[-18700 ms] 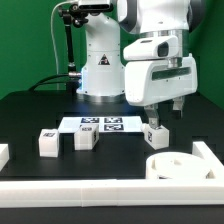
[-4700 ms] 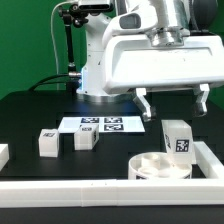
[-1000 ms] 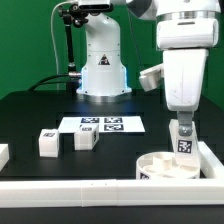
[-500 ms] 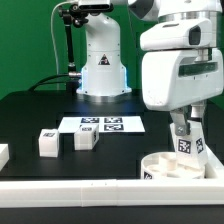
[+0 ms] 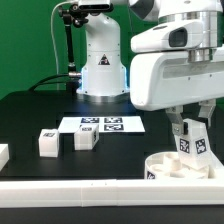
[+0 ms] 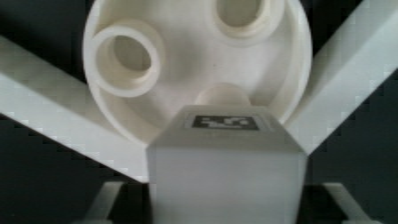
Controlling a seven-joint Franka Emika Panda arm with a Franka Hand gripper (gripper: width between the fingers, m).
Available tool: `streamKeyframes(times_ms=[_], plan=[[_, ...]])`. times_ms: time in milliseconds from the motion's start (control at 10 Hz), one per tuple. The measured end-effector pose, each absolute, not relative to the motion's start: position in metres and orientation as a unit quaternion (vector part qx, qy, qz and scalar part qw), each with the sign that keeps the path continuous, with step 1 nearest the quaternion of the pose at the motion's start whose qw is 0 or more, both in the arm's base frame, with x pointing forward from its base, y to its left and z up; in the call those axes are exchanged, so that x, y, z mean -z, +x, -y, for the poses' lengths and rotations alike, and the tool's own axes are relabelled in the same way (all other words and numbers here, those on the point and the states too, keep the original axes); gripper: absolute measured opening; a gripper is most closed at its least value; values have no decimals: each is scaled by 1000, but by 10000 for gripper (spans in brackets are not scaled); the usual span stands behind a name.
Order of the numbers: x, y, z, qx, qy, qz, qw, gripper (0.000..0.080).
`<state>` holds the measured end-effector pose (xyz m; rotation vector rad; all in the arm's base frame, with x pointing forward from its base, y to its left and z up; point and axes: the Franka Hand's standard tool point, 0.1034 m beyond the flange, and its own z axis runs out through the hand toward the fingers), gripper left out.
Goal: Assemble stool
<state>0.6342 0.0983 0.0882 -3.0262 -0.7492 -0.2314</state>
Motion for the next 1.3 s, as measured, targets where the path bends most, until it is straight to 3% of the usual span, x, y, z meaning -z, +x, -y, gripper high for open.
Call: streamKeyframes(times_ms=[400, 600, 1300], plan=[[-87, 630, -114, 66, -996, 35, 42, 346], [-87, 631, -114, 64, -997, -29, 43, 346], [-87, 632, -110, 45, -959, -267, 79, 346]])
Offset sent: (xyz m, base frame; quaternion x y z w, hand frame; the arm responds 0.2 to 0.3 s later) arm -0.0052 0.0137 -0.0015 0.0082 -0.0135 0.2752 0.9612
